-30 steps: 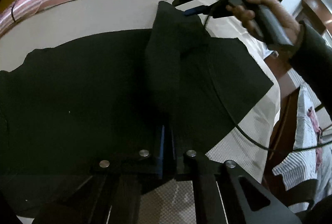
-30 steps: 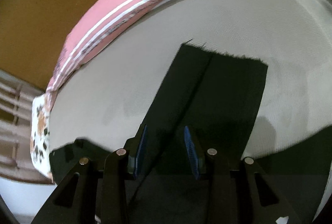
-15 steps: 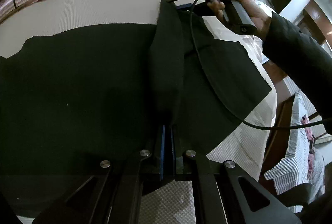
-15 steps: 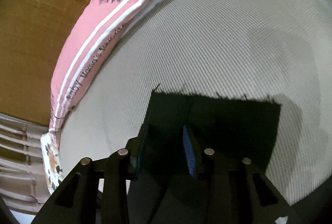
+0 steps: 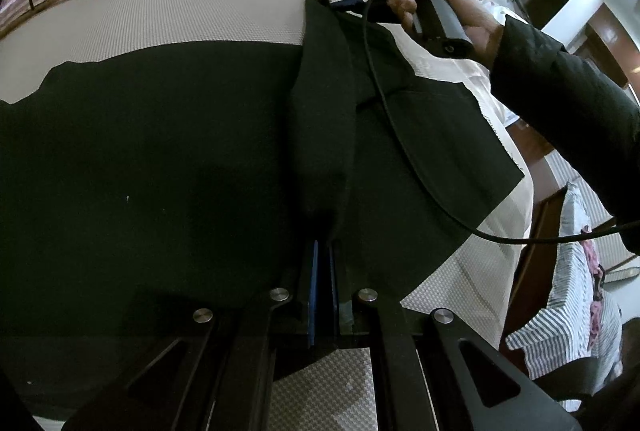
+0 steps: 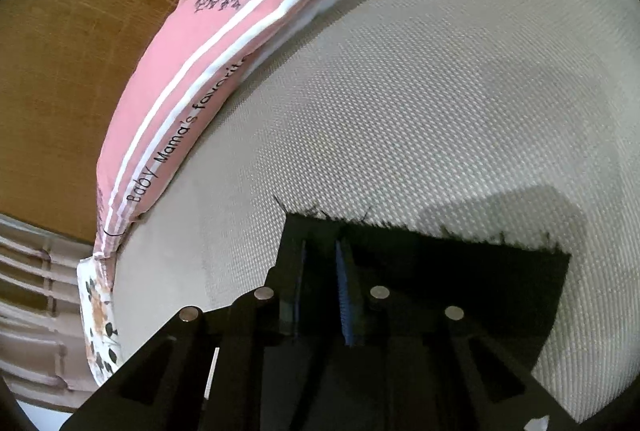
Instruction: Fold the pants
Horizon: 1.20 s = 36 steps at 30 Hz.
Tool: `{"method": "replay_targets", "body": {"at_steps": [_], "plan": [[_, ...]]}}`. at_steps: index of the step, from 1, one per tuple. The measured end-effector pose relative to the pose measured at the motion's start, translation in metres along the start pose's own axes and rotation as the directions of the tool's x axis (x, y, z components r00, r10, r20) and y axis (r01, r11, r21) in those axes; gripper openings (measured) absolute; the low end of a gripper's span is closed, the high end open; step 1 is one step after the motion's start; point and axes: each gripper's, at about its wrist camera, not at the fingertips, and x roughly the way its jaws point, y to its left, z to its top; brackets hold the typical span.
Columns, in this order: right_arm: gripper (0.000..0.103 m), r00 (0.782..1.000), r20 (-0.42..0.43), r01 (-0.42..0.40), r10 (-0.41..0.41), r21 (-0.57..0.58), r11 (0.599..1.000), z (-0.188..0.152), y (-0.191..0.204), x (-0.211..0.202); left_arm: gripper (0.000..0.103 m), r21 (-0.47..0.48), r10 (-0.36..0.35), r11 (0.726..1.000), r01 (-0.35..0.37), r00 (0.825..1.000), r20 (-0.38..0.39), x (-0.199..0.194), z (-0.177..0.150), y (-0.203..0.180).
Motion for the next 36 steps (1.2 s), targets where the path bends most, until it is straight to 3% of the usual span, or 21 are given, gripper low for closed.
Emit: {"method": "replay_targets", "body": {"at_steps": [5,8,11,16,24,30,33,36], "plan": [[0.015,1.0,0.003,0.031,-0.031,-0.031,0.999,0.004,0.009,0.005,0.005,-0.001,0.001,1.0,-0.001,1.0,-0.001,0.0,0.0,0.0],[0.005,0.999,0.004,0.048,-0.048,-0.049,0.998,0.003,0.013,0.004,0.005,-0.003,-0.001,1.0,0.001,1.0,-0.002,0.0,0.0,0.0],[0.005,0.999,0.014,0.032,-0.031,-0.048,0.998,0.001,0.018,-0.011,0.005,-0.006,-0.001,1.0,0.001,1.0,-0.004,-0.001,0.001,0.001],[0.005,0.994,0.087,-0.059,0.065,-0.067,0.996,0.003,0.041,-0.081,0.005,0.038,0.025,0.999,-0.026,1.0,0.015,-0.007,0.002,-0.008],[0.005,0.966,0.227,-0.11,0.127,-0.085,0.99,-0.015,0.06,-0.196,0.005,0.082,0.041,0.995,-0.047,0.996,0.077,-0.025,0.015,-0.018],[0.004,0.933,0.336,-0.128,0.13,-0.028,0.991,-0.052,0.028,-0.272,0.005,0.15,0.053,0.986,-0.068,0.993,0.105,-0.034,0.019,-0.026],[0.004,0.923,0.376,-0.109,0.082,0.05,0.993,-0.078,-0.011,-0.3,0.005,0.199,0.046,0.978,-0.065,0.994,0.1,-0.034,0.019,-0.03],[0.004,0.928,0.373,-0.054,-0.002,0.139,0.989,-0.107,-0.053,-0.308,0.005,0.238,0.042,0.97,-0.056,0.997,0.064,-0.028,0.012,-0.032]]}}
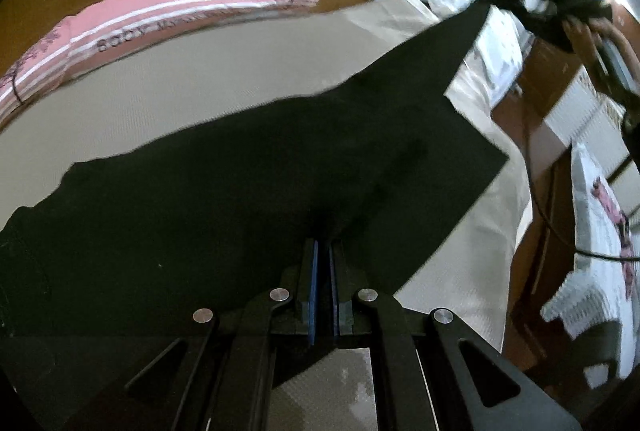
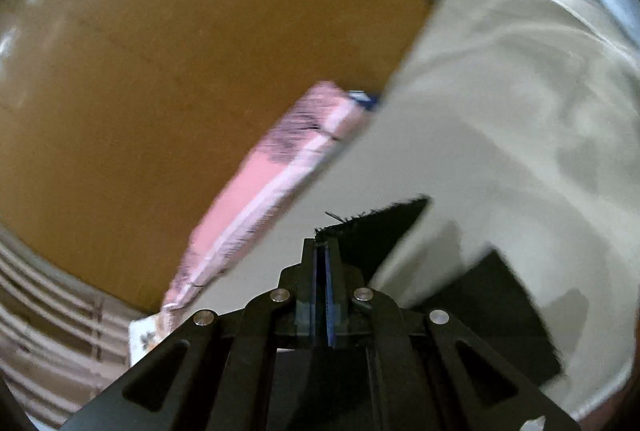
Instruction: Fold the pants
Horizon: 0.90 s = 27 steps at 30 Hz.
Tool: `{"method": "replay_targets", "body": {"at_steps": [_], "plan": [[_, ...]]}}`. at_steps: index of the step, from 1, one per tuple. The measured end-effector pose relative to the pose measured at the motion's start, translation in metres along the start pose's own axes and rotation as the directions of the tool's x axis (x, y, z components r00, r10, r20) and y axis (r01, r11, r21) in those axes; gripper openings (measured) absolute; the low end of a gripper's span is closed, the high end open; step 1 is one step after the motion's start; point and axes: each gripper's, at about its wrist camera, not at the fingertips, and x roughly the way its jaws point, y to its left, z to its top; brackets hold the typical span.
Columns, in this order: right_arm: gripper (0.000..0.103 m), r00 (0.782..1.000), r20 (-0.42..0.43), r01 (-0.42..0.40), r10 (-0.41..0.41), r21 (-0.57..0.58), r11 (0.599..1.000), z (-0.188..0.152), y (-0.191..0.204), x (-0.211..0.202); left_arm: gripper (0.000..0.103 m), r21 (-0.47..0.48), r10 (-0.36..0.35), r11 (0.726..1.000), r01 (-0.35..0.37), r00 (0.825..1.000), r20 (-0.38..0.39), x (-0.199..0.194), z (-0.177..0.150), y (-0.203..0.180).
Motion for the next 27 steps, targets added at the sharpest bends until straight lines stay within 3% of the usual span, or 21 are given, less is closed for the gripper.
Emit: {"method": "replay_targets", "body": {"at_steps": [4,9,19,27], "plan": [[0.004,0.994,-0.034,0.105,-0.102,0.122,0.987,-0.028,-0.072,-0.002,0.005,0.068,0.0,0.998,0.003,0.999,-0.038,0.011,-0.01,-0.008],[0.004,0.976,-0.08,0.213,-0.202,0.174,0.962,-0.052,-0.117,0.014,0.005,0.111,0.018,0.994,-0.011,0.998,-0.062,0.017,-0.015,-0.015],[0.004,0.964,-0.04,0.266,-0.263,0.121,0.956,-0.072,-0.115,-0.002,0.005,0.18,-0.031,0.983,0.044,0.997,-0.073,0.008,-0.022,-0.023],[0.003,0.929,-0.11,0.367,-0.354,0.15,0.918,-0.104,-0.158,0.014,0.005,0.184,-0.031,0.982,0.054,0.992,-0.123,0.02,-0.027,-0.023]]}}
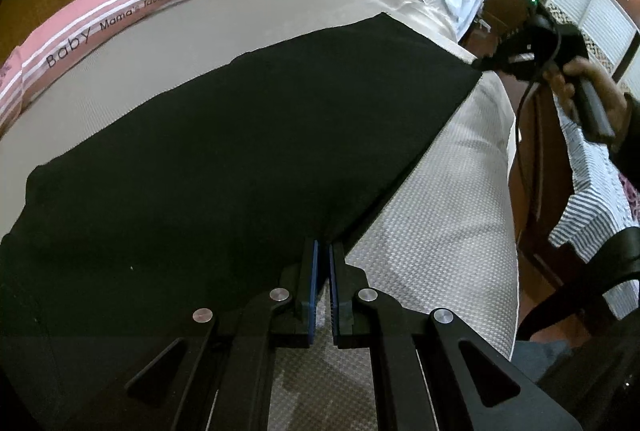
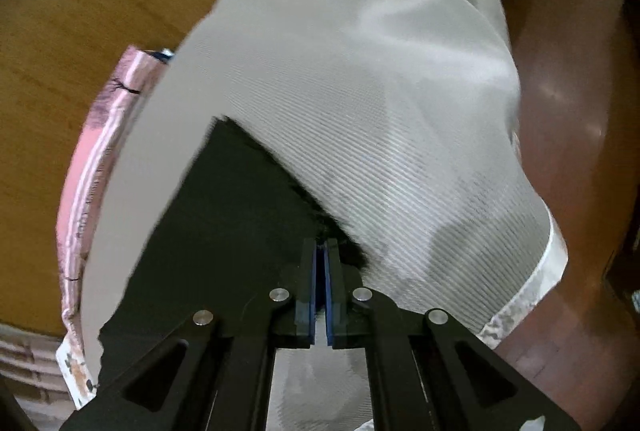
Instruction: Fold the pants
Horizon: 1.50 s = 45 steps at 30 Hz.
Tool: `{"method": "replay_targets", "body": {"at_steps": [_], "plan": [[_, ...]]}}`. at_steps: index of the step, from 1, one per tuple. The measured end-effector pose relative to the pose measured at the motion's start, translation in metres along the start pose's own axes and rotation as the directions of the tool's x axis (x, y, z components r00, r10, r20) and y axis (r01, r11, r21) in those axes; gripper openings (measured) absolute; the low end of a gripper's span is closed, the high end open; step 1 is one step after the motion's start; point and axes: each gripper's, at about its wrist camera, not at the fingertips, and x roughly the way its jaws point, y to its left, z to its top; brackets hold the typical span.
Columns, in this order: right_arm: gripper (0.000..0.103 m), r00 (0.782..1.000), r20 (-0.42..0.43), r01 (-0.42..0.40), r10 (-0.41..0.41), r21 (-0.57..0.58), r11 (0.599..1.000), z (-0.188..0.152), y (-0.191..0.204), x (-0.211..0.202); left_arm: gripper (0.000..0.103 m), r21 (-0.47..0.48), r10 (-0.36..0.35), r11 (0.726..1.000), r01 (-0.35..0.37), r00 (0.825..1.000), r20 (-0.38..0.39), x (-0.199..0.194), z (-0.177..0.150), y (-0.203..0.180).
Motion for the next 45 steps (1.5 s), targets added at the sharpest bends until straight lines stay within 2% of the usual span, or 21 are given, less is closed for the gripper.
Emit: {"method": "replay_targets", "body": {"at_steps": [5,7,9,11,15,17,19,21,23,25,29,31,34,35,38,41,45], "plan": [[0.004,0.999,0.001,0.05,-0.05,-0.037,0.998,-0.006,0.002,0.01,0.008,-0.019,-0.011,1.0,0.011,1.0,0.001,0.002,-0.002,0.003],[0.008,0.996,0.009,0.092,-0.092,-0.103,0.99,-0.006,0.01,0.01,0.013,-0.048,-0.026,0.998,0.027,1.0,0.006,0.001,-0.002,0.007],[0.029,0.993,0.011,0.12,-0.119,-0.125,0.985,-0.005,0.015,0.01,0.023,-0.096,-0.037,0.995,0.038,0.999,0.01,-0.001,-0.001,0.013],[0.041,0.99,0.038,0.14,-0.136,-0.125,0.982,-0.004,0.019,0.004,0.025,-0.133,-0.053,0.989,0.057,0.998,0.035,-0.008,-0.001,0.017],[0.041,0.98,0.125,0.173,-0.154,-0.164,0.971,-0.004,0.035,-0.02,0.035,-0.202,-0.055,0.976,0.08,0.99,0.127,-0.034,-0.001,0.033],[0.041,0.974,0.177,0.183,-0.143,-0.236,0.955,-0.005,0.059,-0.034,0.04,-0.242,-0.021,0.968,0.064,0.983,0.18,-0.051,-0.005,0.046],[0.041,0.977,0.187,0.161,-0.104,-0.325,0.932,-0.007,0.09,-0.04,0.043,-0.283,0.023,0.958,0.038,0.978,0.209,-0.064,-0.01,0.064],[0.041,0.989,0.144,0.093,-0.034,-0.424,0.901,-0.012,0.124,-0.036,0.043,-0.335,0.099,0.942,-0.021,0.971,0.218,-0.075,-0.018,0.084],[0.041,0.998,0.047,-0.004,0.034,-0.533,0.846,-0.025,0.167,-0.02,0.043,-0.395,0.176,0.915,-0.083,0.963,0.204,-0.084,-0.03,0.107],[0.041,0.994,-0.061,-0.107,0.088,-0.612,0.784,-0.042,0.209,0.0,0.043,-0.453,0.231,0.883,-0.125,0.955,0.187,-0.092,-0.043,0.127],[0.041,0.952,-0.275,-0.296,0.137,-0.698,0.652,-0.083,0.292,0.045,0.043,-0.543,0.328,0.815,-0.204,0.934,0.14,-0.103,-0.076,0.162],[0.041,0.919,-0.369,-0.376,0.139,-0.712,0.593,-0.106,0.33,0.068,0.043,-0.575,0.35,0.788,-0.22,0.928,0.125,-0.107,-0.091,0.174],[0.041,0.879,-0.464,-0.448,0.108,-0.73,0.516,-0.137,0.383,0.1,0.043,-0.613,0.372,0.75,-0.247,0.924,0.083,-0.109,-0.111,0.189],[0.041,0.872,-0.479,-0.46,0.098,-0.735,0.498,-0.144,0.396,0.108,0.043,-0.624,0.379,0.738,-0.258,0.923,0.068,-0.11,-0.117,0.192],[0.041,0.829,-0.554,-0.524,0.073,-0.727,0.444,-0.168,0.435,0.131,0.043,-0.644,0.383,0.722,-0.254,0.921,0.066,-0.115,-0.137,0.2],[0.041,0.801,-0.597,-0.558,0.045,-0.718,0.416,-0.186,0.459,0.147,0.043,-0.651,0.389,0.717,-0.248,0.918,0.08,-0.121,-0.15,0.206],[0.043,0.803,-0.595,-0.544,-0.013,-0.743,0.388,-0.202,0.47,0.166,0.043,-0.644,0.375,0.73,-0.23,0.922,0.096,-0.123,-0.155,0.209]]}}
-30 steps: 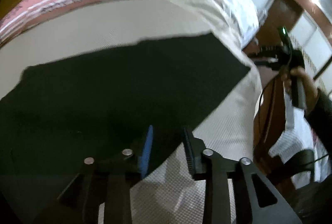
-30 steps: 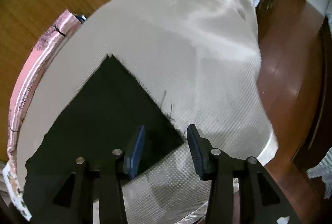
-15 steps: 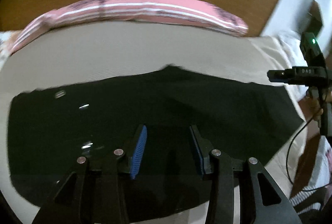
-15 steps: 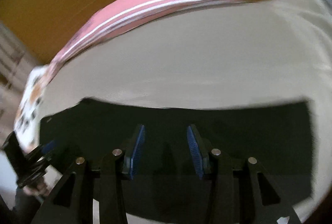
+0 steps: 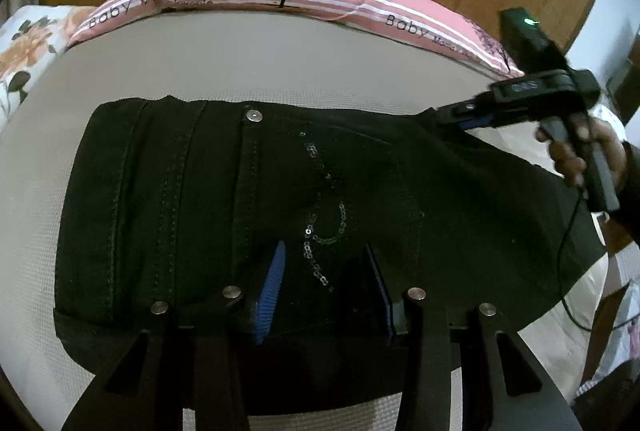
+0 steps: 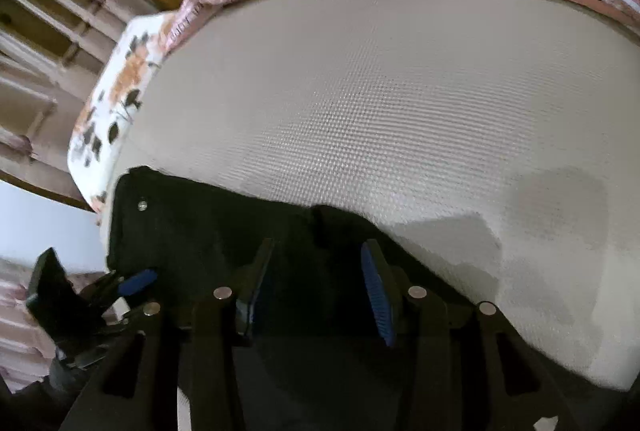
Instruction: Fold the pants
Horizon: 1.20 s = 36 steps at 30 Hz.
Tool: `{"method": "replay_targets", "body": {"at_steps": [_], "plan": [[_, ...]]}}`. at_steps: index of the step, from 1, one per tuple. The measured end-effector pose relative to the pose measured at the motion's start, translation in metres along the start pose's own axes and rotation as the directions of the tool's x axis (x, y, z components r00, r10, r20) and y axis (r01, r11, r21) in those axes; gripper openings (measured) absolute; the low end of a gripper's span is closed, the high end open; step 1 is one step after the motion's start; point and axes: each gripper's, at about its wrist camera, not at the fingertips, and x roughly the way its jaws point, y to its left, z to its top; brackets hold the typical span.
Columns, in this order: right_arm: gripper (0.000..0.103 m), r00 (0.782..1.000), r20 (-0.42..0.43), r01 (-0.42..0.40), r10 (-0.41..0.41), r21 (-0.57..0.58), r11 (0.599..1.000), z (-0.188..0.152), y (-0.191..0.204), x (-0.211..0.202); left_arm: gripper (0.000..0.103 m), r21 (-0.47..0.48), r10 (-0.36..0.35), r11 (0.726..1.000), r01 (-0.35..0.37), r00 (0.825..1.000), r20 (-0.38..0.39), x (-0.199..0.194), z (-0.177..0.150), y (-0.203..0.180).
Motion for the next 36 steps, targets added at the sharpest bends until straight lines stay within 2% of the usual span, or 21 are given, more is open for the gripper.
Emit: {"method": "replay_targets", "body": {"at_steps": [1,2,3,4,7,10,12,16,18,20,22,26,29,33,36], "plan": [[0.043,1.0,-0.009,-0.02,0.02,0.0,1.0,0.002,0.0,0.005,0.043,0.01,0.0,1.0,0.0,1.0,-0.001,0.0,-0.001,0.0],[0.036,0.998,-0.021,-0.051,0.052,0.009,0.999,0.005,0.003,0.008,0.043,0.011,-0.003,1.0,0.003,1.0,-0.002,0.001,0.001,-0.001],[0.015,0.996,-0.018,-0.084,0.085,0.009,0.996,0.007,0.006,0.009,0.043,0.007,-0.008,1.0,0.008,1.0,-0.002,0.0,0.002,0.0],[0.014,0.996,-0.005,-0.094,0.094,0.002,0.996,0.008,0.009,0.007,0.043,-0.005,-0.017,1.0,0.017,1.0,-0.002,-0.001,0.002,0.002],[0.009,0.998,0.054,-0.023,0.025,-0.029,0.999,0.013,0.019,-0.003,0.042,-0.017,-0.029,0.999,0.029,1.0,0.003,-0.003,0.001,0.007],[0.008,0.998,0.055,0.026,-0.024,-0.033,0.999,0.014,0.018,0.006,0.04,-0.013,-0.028,1.0,0.028,1.0,0.006,-0.003,0.0,0.008],[0.008,0.996,0.054,0.069,-0.066,-0.044,0.997,0.012,0.017,0.017,0.04,0.012,-0.012,1.0,0.012,1.0,0.004,-0.003,-0.001,0.006],[0.011,0.995,0.062,0.08,-0.077,-0.039,0.996,0.012,0.015,0.015,0.04,0.017,-0.002,1.0,0.002,1.0,0.0,-0.002,0.0,0.006],[0.03,0.994,0.073,0.086,-0.084,-0.021,0.996,0.012,0.018,0.008,0.04,0.004,-0.003,1.0,0.003,1.0,-0.007,-0.003,0.003,0.008],[0.039,0.989,0.127,0.077,-0.077,0.009,0.997,0.007,0.016,-0.012,0.04,-0.012,0.014,1.0,-0.014,1.0,-0.006,-0.007,0.004,0.007],[0.039,0.98,0.181,0.076,-0.08,0.031,0.997,-0.003,0.011,-0.036,0.04,0.001,0.03,1.0,-0.03,0.999,0.012,-0.015,0.005,0.003],[0.041,0.962,0.237,0.119,-0.132,0.071,0.99,-0.034,-0.002,-0.074,0.042,0.067,-0.002,0.998,-0.002,0.999,0.051,-0.031,0.005,-0.021],[0.04,0.965,0.219,0.126,-0.146,0.104,0.987,-0.061,-0.013,-0.082,0.043,0.108,-0.041,0.993,0.038,0.999,0.028,-0.026,0.002,-0.041],[0.04,0.964,0.182,0.162,-0.195,0.181,0.97,-0.096,-0.04,-0.074,0.043,0.133,-0.053,0.989,0.058,0.998,-0.037,-0.008,-0.006,-0.055],[0.04,0.95,0.177,0.21,-0.257,0.248,0.946,-0.114,-0.061,-0.075,0.043,0.128,-0.015,0.992,0.025,0.997,-0.075,0.003,-0.017,-0.05]]}}
